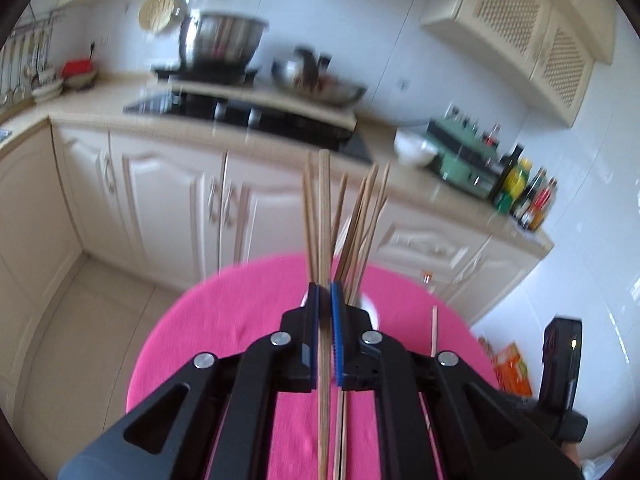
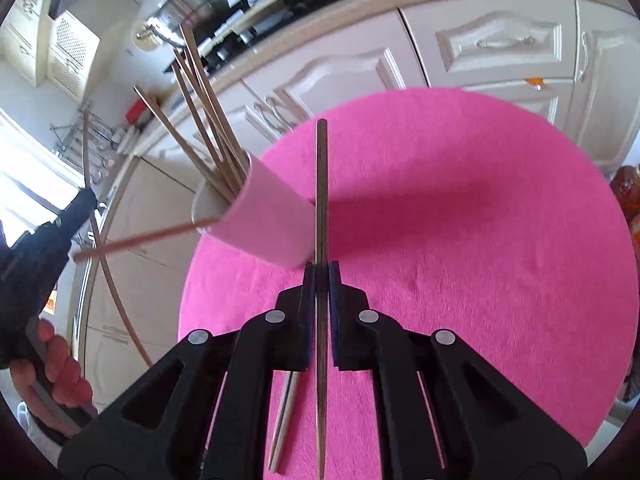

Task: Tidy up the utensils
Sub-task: 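Lift both chopsticks and carry them above the pink cup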

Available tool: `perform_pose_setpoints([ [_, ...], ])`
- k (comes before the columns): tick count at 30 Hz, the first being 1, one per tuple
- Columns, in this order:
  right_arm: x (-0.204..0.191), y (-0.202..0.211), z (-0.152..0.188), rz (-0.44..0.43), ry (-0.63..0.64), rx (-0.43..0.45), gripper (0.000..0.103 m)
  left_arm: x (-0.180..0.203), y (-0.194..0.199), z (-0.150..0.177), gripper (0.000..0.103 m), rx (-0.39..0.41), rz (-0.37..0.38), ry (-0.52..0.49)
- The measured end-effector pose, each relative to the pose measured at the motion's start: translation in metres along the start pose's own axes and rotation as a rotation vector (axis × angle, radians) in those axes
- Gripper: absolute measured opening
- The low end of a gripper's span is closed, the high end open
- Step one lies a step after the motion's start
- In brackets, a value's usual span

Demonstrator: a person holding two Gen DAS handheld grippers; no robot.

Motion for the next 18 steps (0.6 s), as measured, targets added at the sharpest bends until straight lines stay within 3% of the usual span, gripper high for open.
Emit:
perform_pose_setpoints([
  [12,-0.004,-0.004,-0.043,-0.055,-0.012,0.108,0.007,0.023,-0.026,-0.053,0.006,0.187,0.025,0.015],
  [18,-0.005,-0.02,-0.053,-0.08,-0.025,0.104,0.007,0.026,-0.038,-0.068,0.006,0.251,0.02,0.0],
])
Point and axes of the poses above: each gripper's, at about its wrist camera, not at the fingertips, and y roughly against the way its jaws point, x to its right, z to its underside, the point moved 7 cm from there along -y, roughly the way its jaws point, and after that the axes turned 9 degrees about x, right-handed, at the moved point
